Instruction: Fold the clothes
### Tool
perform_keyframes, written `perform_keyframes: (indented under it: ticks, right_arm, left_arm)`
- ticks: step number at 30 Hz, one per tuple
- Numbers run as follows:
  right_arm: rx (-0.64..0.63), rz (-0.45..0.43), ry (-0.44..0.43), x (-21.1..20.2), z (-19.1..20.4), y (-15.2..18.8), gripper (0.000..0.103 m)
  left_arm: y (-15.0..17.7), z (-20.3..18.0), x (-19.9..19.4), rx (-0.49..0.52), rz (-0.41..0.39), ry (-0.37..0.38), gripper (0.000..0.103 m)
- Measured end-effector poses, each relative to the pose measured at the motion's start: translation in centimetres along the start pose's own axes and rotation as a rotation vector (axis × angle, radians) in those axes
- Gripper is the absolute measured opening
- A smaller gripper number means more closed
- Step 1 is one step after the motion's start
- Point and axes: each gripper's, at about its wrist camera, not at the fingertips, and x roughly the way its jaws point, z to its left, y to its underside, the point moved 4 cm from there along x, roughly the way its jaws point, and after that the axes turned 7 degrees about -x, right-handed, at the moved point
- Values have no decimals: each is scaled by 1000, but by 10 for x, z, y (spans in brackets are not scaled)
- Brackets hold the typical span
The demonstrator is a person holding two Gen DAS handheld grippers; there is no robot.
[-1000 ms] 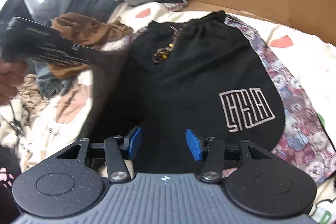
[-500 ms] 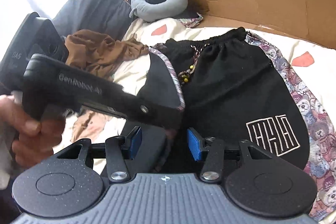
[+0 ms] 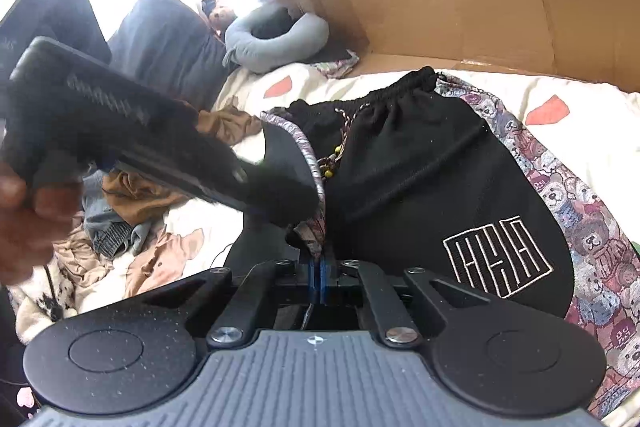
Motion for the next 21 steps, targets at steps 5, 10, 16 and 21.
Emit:
perform_keyframes:
  ticks: [5, 10, 16, 21]
  right_arm:
    - [28, -9, 31, -7, -13, 1, 0]
    - [51, -49, 79, -21, -35, -4, 0]
    - [106, -57, 138, -35, -63, 1, 0]
    - [157, -53, 182, -44, -86, 10, 0]
  left_arm:
    - [-5, 14, -5, -45, -3, -84, 42]
    - [-4, 37, 8, -82, 55, -218, 52]
    - [23, 61, 36, -131, 147, -319, 53]
    - [51, 78, 52, -180, 184, -373, 53]
